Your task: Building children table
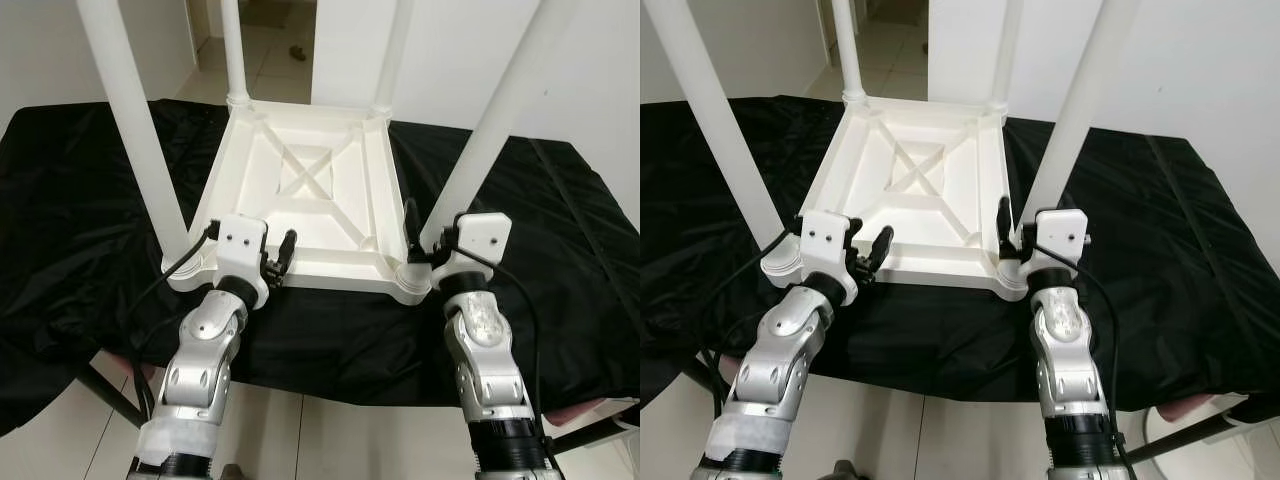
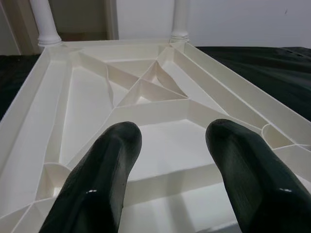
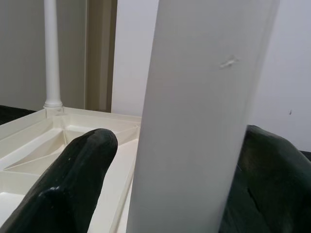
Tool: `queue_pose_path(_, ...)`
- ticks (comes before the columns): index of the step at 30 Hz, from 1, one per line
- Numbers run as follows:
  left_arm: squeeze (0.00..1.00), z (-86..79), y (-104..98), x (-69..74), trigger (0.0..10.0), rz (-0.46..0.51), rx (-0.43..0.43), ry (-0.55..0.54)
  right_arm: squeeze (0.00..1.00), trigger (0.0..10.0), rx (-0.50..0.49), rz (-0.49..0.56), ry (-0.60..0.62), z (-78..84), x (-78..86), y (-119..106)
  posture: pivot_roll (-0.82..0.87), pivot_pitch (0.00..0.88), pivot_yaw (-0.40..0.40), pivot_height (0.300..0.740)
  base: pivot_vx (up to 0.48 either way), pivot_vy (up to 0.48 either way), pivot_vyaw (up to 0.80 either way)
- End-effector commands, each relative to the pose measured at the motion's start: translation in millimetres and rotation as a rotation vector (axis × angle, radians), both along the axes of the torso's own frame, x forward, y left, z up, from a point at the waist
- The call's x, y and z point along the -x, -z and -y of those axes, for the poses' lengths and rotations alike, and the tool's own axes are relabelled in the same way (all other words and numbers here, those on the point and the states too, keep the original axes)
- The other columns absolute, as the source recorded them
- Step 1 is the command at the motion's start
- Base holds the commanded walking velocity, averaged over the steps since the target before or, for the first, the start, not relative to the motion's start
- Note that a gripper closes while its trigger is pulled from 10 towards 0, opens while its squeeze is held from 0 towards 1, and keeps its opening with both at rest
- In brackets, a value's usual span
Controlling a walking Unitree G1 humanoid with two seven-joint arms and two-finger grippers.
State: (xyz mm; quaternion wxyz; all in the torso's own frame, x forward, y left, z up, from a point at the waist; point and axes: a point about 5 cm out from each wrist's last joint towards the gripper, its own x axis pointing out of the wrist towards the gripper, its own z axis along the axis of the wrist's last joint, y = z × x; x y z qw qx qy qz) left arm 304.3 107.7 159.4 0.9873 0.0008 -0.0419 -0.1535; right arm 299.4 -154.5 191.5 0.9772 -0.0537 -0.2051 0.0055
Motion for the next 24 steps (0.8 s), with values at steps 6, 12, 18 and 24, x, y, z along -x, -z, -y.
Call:
queue_pose_path(6, 0.00, -19.2, 13, -18.7, 10.0, -0.118, -0.035, -0.209, 0.00, 10.0, -0.004, -0.011, 0.002, 3.0, -5.6, -5, 0.06, 0.039, -0.019, 0.740, 0.000, 0.000, 0.00)
queue_pose_path(12, 0.00, -26.5, 25, -25.7, 10.0, -0.190, -0.075, -0.294, 0.00, 10.0, -0.024, -0.032, 0.015, 2.5, -2.4, 0, 0.05, 0.043, -0.013, 0.740, 0.000, 0.000, 0.00)
queue_pose_path(18, 0.00, -26.3, 31, -28.3, 10.0, -0.228, -0.107, -0.302, 0.00, 10.0, -0.026, -0.030, 0.017, 2.5, -1.7, -1, 0.04, 0.041, -0.004, 0.740, 0.000, 0.000, 0.00)
queue_pose_path(24, 0.00, -35.1, 46, -24.7, 10.0, -0.307, -0.230, -0.306, 0.00, 10.0, -0.020, -0.030, 0.048, 9.4, -0.3, -3, 0.03, 0.041, 0.013, 0.740, 0.000, 0.000, 0.00)
